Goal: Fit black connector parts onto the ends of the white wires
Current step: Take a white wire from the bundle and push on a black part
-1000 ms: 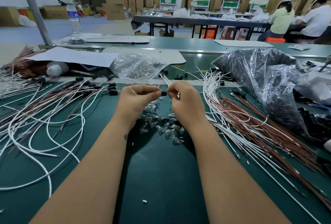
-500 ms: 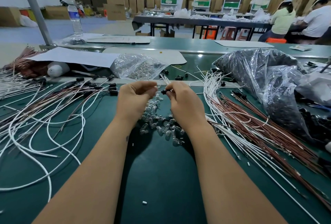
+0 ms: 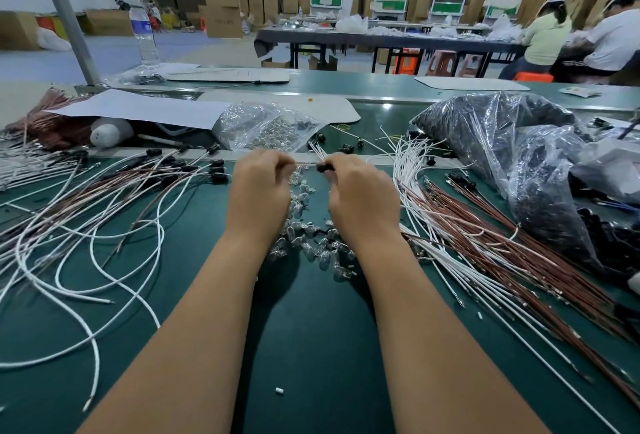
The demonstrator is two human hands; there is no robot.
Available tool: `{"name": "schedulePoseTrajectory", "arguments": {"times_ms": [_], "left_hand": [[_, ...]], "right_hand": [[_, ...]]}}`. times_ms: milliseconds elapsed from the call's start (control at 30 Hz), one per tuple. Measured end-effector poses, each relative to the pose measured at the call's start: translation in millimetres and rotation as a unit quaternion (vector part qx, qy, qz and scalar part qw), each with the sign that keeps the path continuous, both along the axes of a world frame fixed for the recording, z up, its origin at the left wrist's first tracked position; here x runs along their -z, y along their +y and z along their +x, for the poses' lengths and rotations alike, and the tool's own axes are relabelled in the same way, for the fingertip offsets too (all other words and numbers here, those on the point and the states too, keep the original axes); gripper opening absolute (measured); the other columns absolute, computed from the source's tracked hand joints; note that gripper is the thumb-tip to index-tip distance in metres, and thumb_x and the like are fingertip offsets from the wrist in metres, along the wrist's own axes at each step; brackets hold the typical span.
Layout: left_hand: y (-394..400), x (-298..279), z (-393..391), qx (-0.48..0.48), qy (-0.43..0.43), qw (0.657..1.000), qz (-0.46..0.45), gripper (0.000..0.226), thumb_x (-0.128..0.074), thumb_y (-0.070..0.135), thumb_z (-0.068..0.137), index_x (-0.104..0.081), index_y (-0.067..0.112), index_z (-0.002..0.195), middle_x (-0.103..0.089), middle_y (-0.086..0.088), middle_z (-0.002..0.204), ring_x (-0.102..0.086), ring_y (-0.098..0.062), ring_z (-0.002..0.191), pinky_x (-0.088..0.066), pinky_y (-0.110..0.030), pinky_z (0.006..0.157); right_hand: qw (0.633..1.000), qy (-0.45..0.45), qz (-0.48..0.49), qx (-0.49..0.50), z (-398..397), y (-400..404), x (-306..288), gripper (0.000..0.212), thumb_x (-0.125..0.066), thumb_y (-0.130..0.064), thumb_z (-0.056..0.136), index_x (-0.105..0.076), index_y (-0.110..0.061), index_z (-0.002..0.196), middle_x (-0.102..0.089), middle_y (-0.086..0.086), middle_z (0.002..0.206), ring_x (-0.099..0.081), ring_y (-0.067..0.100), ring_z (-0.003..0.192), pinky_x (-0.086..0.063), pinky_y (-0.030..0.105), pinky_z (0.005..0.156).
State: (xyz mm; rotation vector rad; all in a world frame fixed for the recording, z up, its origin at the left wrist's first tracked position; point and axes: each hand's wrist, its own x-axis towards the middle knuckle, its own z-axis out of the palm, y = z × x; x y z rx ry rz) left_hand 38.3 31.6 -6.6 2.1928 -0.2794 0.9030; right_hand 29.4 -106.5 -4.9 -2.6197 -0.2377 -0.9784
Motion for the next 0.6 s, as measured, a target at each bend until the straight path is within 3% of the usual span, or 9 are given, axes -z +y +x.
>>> {"name": "schedulePoseTrajectory", "arguments": {"times_ms": [133,267,367,467,600], "left_hand": [[33.7,3.3,6.6,-0.172,0.046,0.984,-0.023,0.018,-0.055,0.01,0.094,-0.068,0.002,0.102,-0.065,-0.017,0.102,-0.056,-0.032,0.095,-0.042,-0.04,0.085],[41.0,3.8,4.0,-0.259,0.09,0.96,0.056,0.022,-0.055,0.013,0.091,-0.067,0.01,0.109,-0.063,-0.017,0.115,-0.049,-0.036,0.113,-0.033,-0.041,0.098],[21.2,-1.2,-0.4,-0.159,0.004,0.982,0.106,0.033,-0.054,0.004,0.088,-0.063,0.009,0.119,-0.061,-0.01,0.124,-0.044,-0.028,0.123,-0.028,-0.04,0.109],[-3.3,-5.8,-4.3,-0.003,-0.032,0.993,0.11,0.035,-0.046,-0.008,0.089,-0.062,0.002,0.119,-0.062,-0.017,0.116,-0.052,-0.03,0.111,-0.037,-0.032,0.099],[-12.0,-3.3,-6.0,0.002,-0.044,0.992,0.114,0.03,-0.046,-0.01,0.088,-0.064,-0.001,0.109,-0.064,-0.017,0.103,-0.055,-0.032,0.098,-0.035,-0.027,0.088]], "right_hand": [[0.989,-0.043,0.027,0.14,1.1,-15.3,-3.1,0.016,-0.052,-0.008,0.093,-0.062,-0.013,0.104,-0.065,0.003,0.09,-0.054,0.022,0.086,-0.03,0.031,0.075],[0.992,-0.038,0.008,0.122,-0.5,-12.1,-3.4,0.018,-0.05,-0.004,0.091,-0.061,-0.011,0.103,-0.062,0.006,0.093,-0.051,0.024,0.089,-0.029,0.031,0.078],[0.997,-0.04,-0.015,0.069,-1.4,-4.8,-3.7,0.02,-0.05,-0.003,0.091,-0.06,-0.011,0.106,-0.06,0.004,0.092,-0.049,0.021,0.086,-0.026,0.028,0.077],[0.999,-0.033,0.01,-0.024,-3.2,7.5,-3.2,0.02,-0.048,-0.004,0.093,-0.06,-0.009,0.108,-0.062,0.007,0.095,-0.051,0.024,0.086,-0.028,0.03,0.077],[0.997,-0.014,0.018,-0.071,-4.4,14.8,-0.6,0.017,-0.048,-0.004,0.092,-0.058,-0.01,0.105,-0.063,0.006,0.097,-0.053,0.026,0.089,-0.034,0.033,0.079]]}}
